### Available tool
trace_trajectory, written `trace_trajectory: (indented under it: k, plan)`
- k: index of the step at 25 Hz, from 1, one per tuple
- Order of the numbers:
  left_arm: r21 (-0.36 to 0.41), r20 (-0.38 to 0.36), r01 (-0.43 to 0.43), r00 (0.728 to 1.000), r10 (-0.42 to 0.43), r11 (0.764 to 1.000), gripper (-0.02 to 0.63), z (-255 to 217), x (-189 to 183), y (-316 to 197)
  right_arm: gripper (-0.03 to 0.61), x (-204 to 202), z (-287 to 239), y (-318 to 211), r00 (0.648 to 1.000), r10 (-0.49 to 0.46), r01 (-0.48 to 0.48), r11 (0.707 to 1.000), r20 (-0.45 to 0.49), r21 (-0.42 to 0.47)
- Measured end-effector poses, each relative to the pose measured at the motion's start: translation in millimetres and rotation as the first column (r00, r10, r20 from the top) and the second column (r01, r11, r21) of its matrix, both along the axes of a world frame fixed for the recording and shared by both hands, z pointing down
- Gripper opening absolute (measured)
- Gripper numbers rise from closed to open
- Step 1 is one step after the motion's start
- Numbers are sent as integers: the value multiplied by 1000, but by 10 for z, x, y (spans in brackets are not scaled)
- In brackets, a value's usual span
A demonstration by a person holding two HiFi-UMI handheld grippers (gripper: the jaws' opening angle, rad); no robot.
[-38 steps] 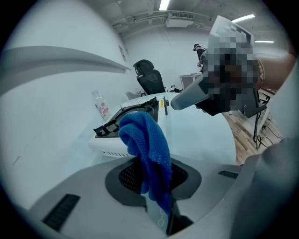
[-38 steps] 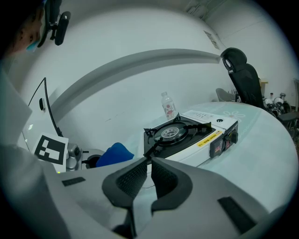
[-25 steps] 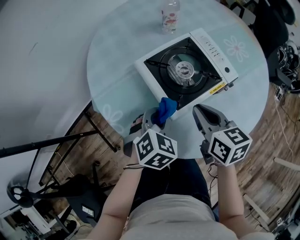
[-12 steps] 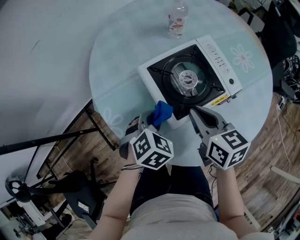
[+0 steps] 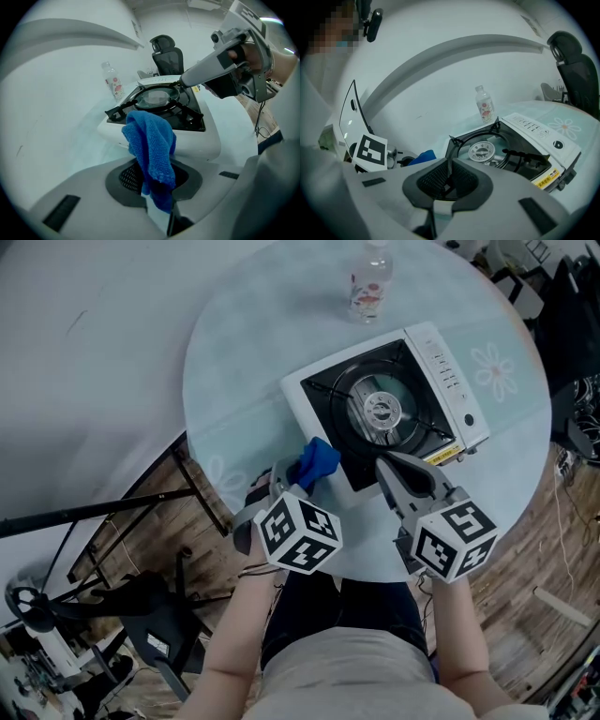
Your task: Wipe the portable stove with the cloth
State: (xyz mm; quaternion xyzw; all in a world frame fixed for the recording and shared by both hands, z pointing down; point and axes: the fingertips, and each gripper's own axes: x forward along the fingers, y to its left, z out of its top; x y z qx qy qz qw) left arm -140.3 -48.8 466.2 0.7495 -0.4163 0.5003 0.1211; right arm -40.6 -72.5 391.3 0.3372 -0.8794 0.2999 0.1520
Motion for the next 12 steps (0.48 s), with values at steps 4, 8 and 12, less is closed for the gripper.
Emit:
trace_trajectory:
  k: [4, 8, 12]
  plan:
    - [11, 20, 21, 1000, -21, 1000, 91, -20, -79, -119, 25, -44, -25, -63, 1000, -22, 22, 1000, 8, 5]
    - [15, 56, 12, 998, -13, 1000, 91, -42, -135, -213, 25, -63, -64, -135, 999, -37, 37, 999, 7, 16]
    - [18, 85, 10, 996, -12, 1000, 91, -49, -194, -305, 25, -91, -86, -208, 998, -55, 55, 998, 4, 25]
